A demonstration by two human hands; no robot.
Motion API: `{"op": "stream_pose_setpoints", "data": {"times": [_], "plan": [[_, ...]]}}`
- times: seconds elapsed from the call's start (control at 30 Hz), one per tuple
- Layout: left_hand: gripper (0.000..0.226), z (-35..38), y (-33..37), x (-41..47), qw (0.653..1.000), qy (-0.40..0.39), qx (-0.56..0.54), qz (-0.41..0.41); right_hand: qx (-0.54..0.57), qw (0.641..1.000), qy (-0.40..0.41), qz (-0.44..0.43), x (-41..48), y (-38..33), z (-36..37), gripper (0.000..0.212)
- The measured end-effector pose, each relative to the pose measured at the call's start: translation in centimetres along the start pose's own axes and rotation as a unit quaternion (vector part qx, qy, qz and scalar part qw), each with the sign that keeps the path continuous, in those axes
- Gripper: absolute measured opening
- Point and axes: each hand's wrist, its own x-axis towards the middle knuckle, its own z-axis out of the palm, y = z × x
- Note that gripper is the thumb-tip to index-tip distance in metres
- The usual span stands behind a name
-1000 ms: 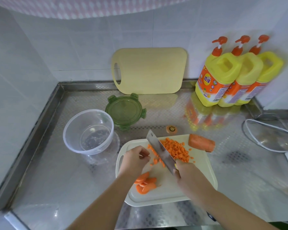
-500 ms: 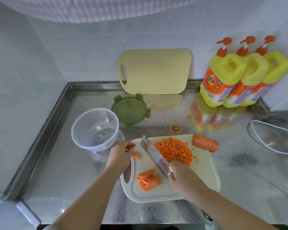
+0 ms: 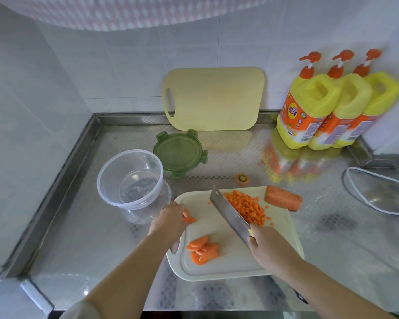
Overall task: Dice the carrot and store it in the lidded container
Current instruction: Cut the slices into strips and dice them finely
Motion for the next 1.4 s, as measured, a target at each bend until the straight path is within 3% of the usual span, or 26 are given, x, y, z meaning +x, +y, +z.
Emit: {"op": "stream_pose_setpoints", "data": {"times": [0.1,0.17,0.23,0.37,0.5,0.57,0.67,0.77,1.07,1.2,1.3,1.4], "plan": [[0.001,-0.1,0.5,-0.1,1.0,-0.015,-0.008,-0.002,0.003,1.0,0.004,-0.004,-0.1,0.1,-0.3,0.038],[0.013,0.0,0.9,-0.3,0.998,-0.029,-0.055,0.007,0.002,1.0,0.008,-0.009,-0.1,0.3,-0.4,0.038],[0.008,0.2,1.3,-0.5,0.994,-0.024,-0.099,0.023,0.001,1.0,0.012,-0.015,-0.1,0.3,-0.6,0.038],[0.021,-0.1,1.6,-0.5,0.994,0.009,-0.091,0.063,0.009,1.0,0.015,-0.025,0.1,0.2,-0.7,0.037],[0.044,-1.0,1.6,-1.9,0.979,-0.151,-0.022,0.138,0.013,0.999,0.016,-0.03,0.3,0.2,-0.4,0.037],[0.051,-0.8,1.4,-2.6,0.968,-0.178,0.06,0.169,0.009,0.999,0.016,-0.032,0.3,0.2,-0.3,0.036],[0.041,-0.5,1.0,-2.7,0.965,-0.147,0.106,0.19,0.003,0.999,0.017,-0.036,0.4,0.0,-0.4,0.037],[0.024,-0.7,0.9,-2.7,0.966,-0.136,0.072,0.206,0.004,0.999,0.014,-0.036,0.3,-0.1,-0.5,0.038],[0.026,-0.5,1.0,-1.1,0.99,-0.073,-0.111,0.041,0.019,0.999,0.021,-0.04,0.3,0.0,-0.6,0.039],[0.032,0.6,1.8,0.1,0.995,-0.052,-0.081,0.008,0.016,0.999,0.021,-0.035,0.3,0.0,-0.6,0.039],[0.045,1.1,2.3,0.8,0.999,-0.038,-0.018,0.031,0.02,0.999,0.024,-0.039,0.2,0.0,-0.6,0.039],[0.035,1.5,3.0,0.9,0.999,-0.037,0.015,0.026,0.022,0.999,0.022,-0.036,0.2,-0.1,-0.6,0.038]]}}
